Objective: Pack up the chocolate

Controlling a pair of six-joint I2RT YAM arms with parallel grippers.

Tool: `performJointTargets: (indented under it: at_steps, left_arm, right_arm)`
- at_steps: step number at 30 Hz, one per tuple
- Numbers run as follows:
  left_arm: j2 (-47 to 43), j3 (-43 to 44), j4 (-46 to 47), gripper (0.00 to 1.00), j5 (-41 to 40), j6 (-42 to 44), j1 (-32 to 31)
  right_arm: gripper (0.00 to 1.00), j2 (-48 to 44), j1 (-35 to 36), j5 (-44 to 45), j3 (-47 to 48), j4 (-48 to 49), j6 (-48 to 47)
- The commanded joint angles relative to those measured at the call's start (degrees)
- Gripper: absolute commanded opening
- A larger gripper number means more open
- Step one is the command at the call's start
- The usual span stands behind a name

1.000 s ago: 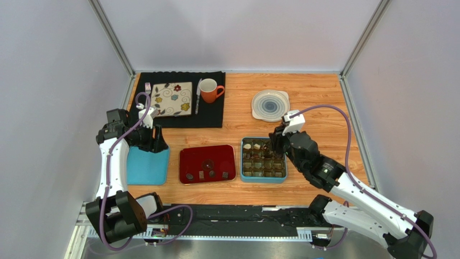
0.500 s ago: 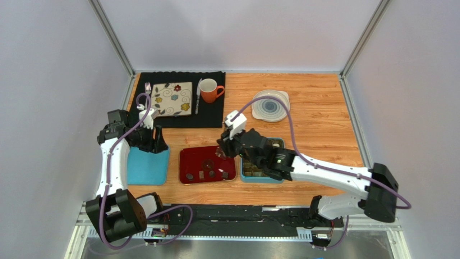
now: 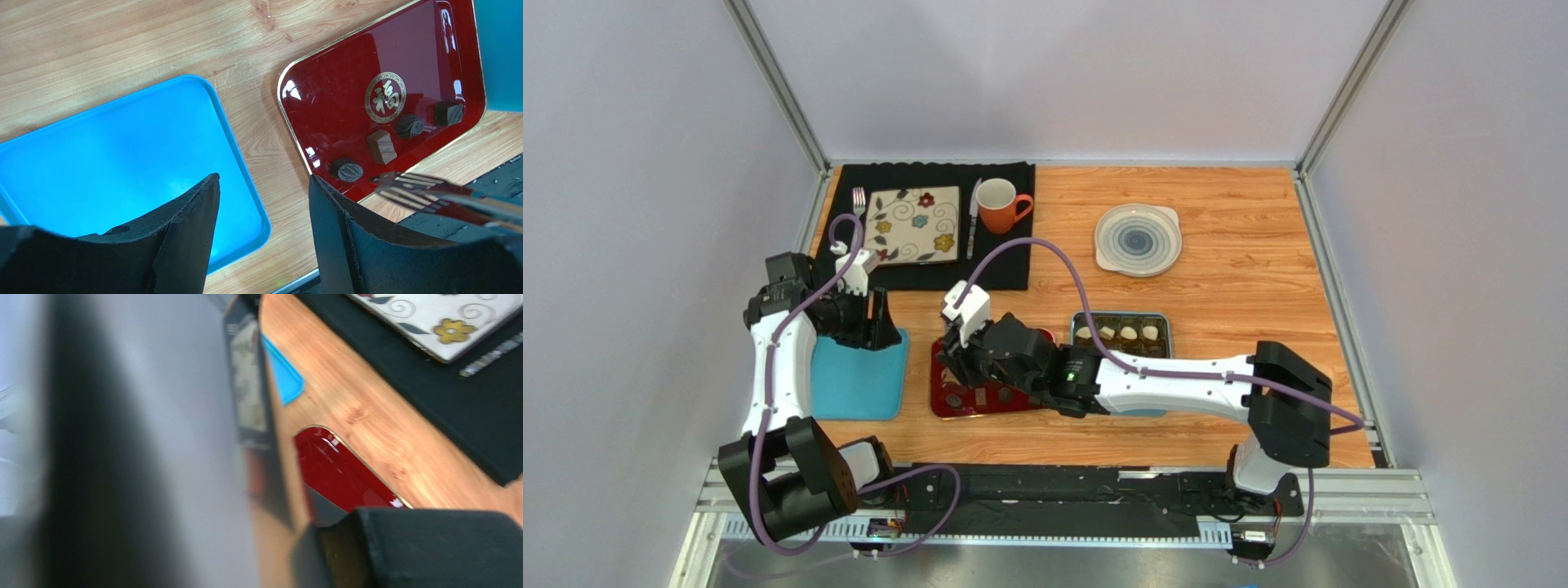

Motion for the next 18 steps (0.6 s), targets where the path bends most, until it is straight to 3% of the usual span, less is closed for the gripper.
performJointTargets:
  at_steps: [1, 6, 18]
  left_arm:
    - [-0.58, -0.44, 1.33, 0.64, 1.06, 0.69, 0.65]
    - [-1.63, -0.97, 1.07, 0.64, 1.23, 0.69, 0.73]
    - [-2.07, -0.44, 0.55, 0.64, 1.67, 0.78, 0.74]
  right_arm:
    - [0.31, 2.33, 1.01, -1.19, 3.68, 5.13, 1.08]
    - [0.31, 3.92, 1.45, -0.93, 4.04, 5.13, 1.87]
    - [0.45, 6.46, 1.45, 1.53, 4.74, 4.52, 1.87]
